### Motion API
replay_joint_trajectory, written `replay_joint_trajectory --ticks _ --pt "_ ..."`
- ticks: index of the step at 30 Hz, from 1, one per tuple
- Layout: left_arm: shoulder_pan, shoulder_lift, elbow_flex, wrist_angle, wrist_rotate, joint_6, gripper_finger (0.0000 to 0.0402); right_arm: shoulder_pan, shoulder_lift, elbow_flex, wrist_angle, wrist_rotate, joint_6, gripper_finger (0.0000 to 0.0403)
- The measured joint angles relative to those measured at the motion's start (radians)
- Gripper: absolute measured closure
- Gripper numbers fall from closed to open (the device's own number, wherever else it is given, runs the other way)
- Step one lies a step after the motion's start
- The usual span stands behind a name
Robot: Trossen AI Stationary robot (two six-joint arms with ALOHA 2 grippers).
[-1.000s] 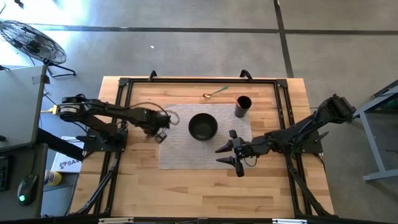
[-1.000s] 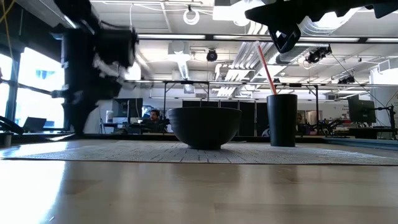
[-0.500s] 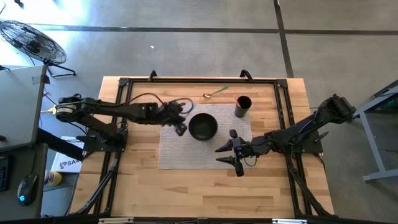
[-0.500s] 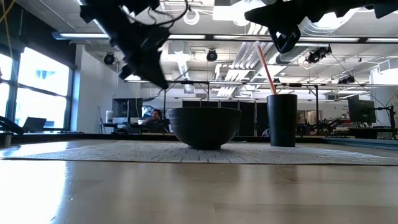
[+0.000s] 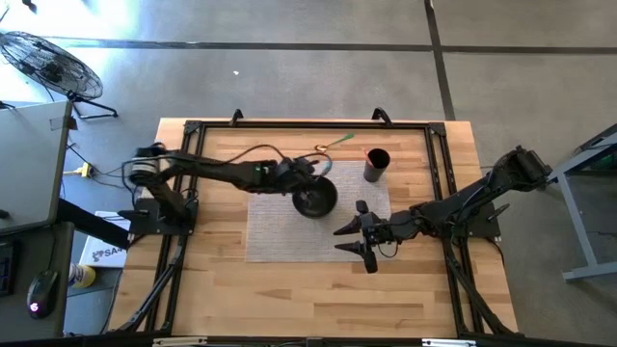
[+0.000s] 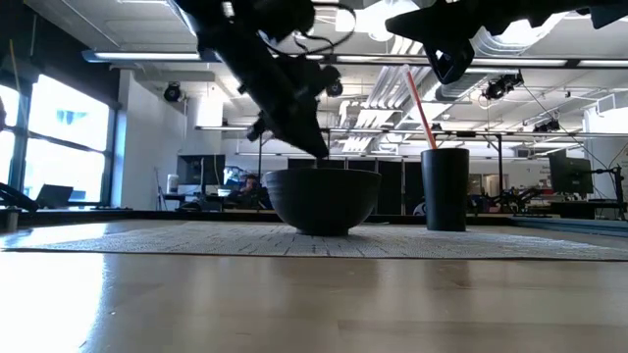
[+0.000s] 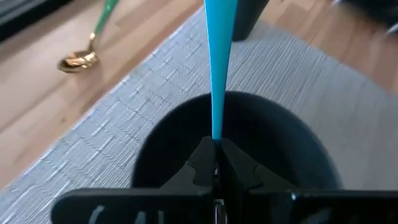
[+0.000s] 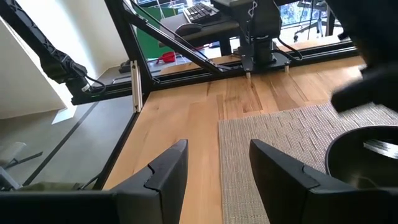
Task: Pick & Place Utensil
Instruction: Put the blue fork into the black bowl
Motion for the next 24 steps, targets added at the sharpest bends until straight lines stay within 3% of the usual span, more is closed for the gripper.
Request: replay_joint_trajectory --ticks 11,18,24 --pt "-0.041 0.133 0.048 0.021 -0.07 -0.064 0.0401 0.0 0.0 0.0 -0.015 -0.001 0.0 0.0237" --pt "-0.047 0.202 0.047 0.067 -0.063 -0.111 0.0399 0.0 0.0 0.0 -0.015 -0.001 0.005 0.0237" --pt "-0.046 0.208 0.047 0.065 -0.049 -0.109 0.0361 0.001 0.0 0.0 -0.015 -0.007 0.007 0.0237"
